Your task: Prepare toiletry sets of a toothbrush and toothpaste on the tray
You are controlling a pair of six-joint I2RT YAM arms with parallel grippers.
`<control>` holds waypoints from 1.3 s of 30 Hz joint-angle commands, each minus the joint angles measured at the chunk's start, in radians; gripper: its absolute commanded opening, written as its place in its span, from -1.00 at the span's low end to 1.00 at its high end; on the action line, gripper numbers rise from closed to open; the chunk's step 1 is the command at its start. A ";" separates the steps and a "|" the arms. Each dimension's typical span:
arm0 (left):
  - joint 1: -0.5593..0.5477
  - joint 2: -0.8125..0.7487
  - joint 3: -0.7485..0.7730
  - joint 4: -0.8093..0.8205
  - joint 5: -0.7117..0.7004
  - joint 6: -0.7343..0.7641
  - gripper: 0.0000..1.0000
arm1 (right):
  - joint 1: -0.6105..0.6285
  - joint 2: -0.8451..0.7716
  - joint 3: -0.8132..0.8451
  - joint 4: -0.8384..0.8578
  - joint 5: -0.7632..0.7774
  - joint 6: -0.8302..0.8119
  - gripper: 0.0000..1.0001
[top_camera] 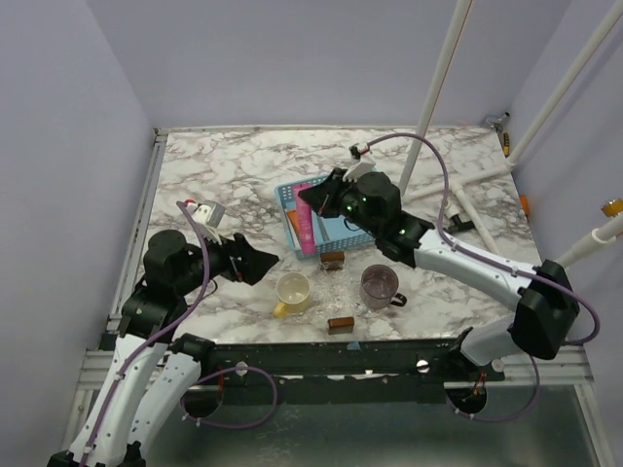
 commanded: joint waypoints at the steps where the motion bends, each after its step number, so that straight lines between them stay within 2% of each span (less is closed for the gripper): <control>1: -0.006 -0.026 -0.030 0.133 0.250 -0.079 0.98 | 0.044 -0.111 -0.089 0.187 -0.101 0.123 -0.99; 10: -0.006 -0.108 -0.113 0.377 0.473 -0.291 0.98 | 0.169 -0.200 -0.208 0.446 -0.166 0.252 -0.99; 17: -0.006 -0.149 -0.187 0.576 0.541 -0.469 0.97 | 0.305 -0.173 -0.222 0.598 -0.123 0.258 -0.99; 21: -0.006 -0.185 -0.239 0.679 0.565 -0.565 0.79 | 0.356 -0.165 -0.258 0.707 -0.045 0.263 -0.99; 24: -0.006 -0.224 -0.278 0.749 0.578 -0.634 0.72 | 0.372 -0.163 -0.273 0.743 -0.013 0.264 -0.99; 31: -0.008 -0.294 -0.317 0.814 0.586 -0.718 0.53 | 0.395 -0.163 -0.298 0.803 0.058 0.255 -0.99; 39: -0.008 -0.328 -0.319 0.796 0.589 -0.728 0.31 | 0.430 -0.153 -0.273 0.787 0.115 0.206 -0.99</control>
